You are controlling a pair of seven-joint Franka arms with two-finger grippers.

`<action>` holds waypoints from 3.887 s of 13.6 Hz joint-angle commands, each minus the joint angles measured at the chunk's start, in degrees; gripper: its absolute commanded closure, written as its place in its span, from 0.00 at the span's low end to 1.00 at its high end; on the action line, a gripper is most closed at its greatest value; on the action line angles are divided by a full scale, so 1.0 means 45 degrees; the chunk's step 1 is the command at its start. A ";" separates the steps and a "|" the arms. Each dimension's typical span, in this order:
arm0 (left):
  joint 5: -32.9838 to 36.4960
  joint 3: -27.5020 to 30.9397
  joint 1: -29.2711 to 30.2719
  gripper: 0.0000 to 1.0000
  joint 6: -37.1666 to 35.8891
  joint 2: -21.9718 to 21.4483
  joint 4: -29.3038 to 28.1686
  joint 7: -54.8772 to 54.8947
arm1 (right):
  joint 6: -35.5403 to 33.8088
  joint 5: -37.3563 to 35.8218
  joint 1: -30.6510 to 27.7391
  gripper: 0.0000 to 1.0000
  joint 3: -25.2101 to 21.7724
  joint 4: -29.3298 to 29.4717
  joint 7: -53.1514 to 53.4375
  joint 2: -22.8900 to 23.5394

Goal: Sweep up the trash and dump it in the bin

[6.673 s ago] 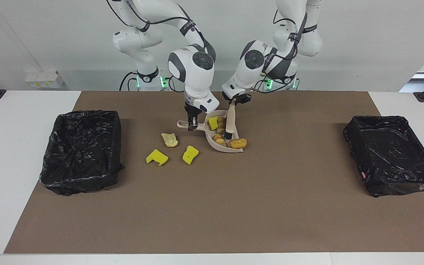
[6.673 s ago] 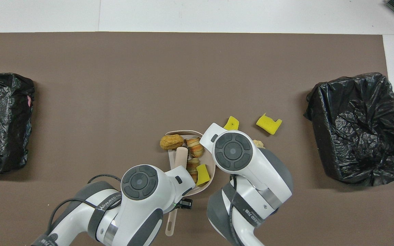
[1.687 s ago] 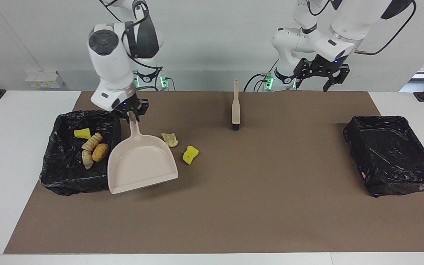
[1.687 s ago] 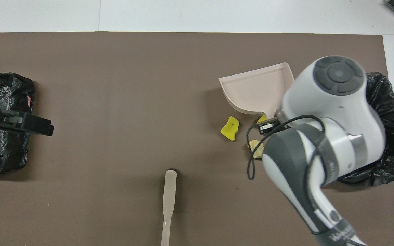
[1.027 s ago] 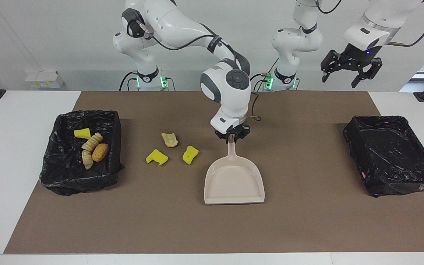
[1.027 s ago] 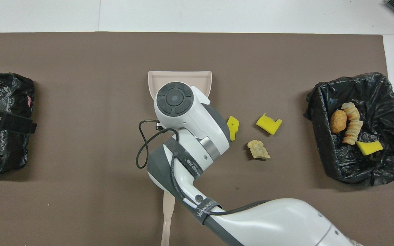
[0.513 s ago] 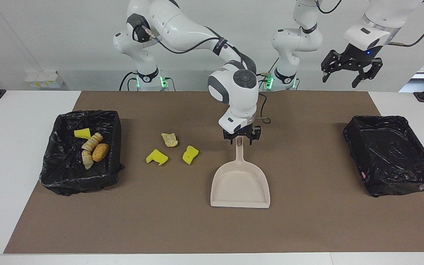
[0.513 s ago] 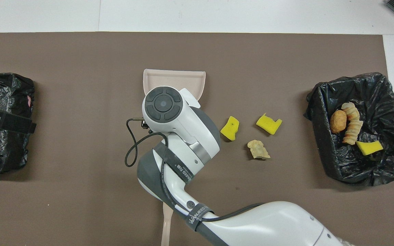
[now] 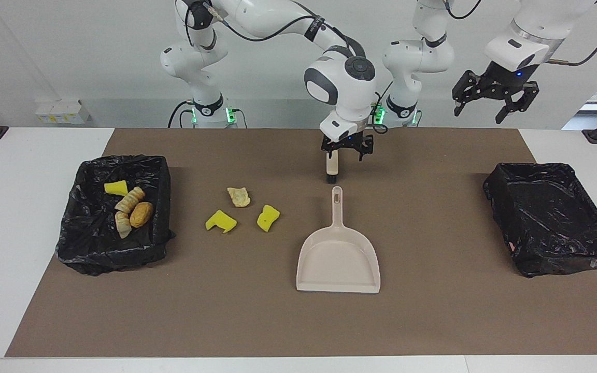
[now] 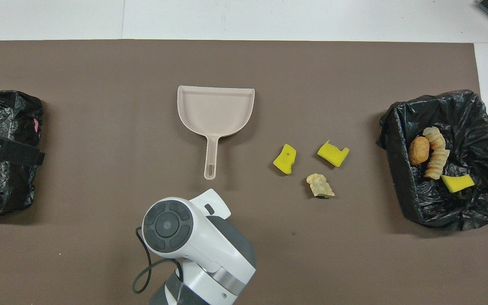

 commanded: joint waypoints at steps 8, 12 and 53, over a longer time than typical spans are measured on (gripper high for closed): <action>0.0229 -0.0095 0.0141 0.00 0.0032 0.0086 0.0210 0.0168 | 0.3649 0.2106 0.1434 0.22 -0.0039 -0.5727 0.0485 -0.2742; 0.0229 -0.0095 0.0141 0.00 0.0032 0.0086 0.0210 0.0168 | 0.3649 0.2125 0.1434 1.00 -0.0039 -0.5669 0.0327 -0.2703; 0.0991 -0.0447 -0.4819 0.00 1.0908 0.4246 -0.4651 -0.6121 | -0.3129 -0.0922 -0.8547 1.00 -0.0175 -0.4848 -1.2563 -0.4558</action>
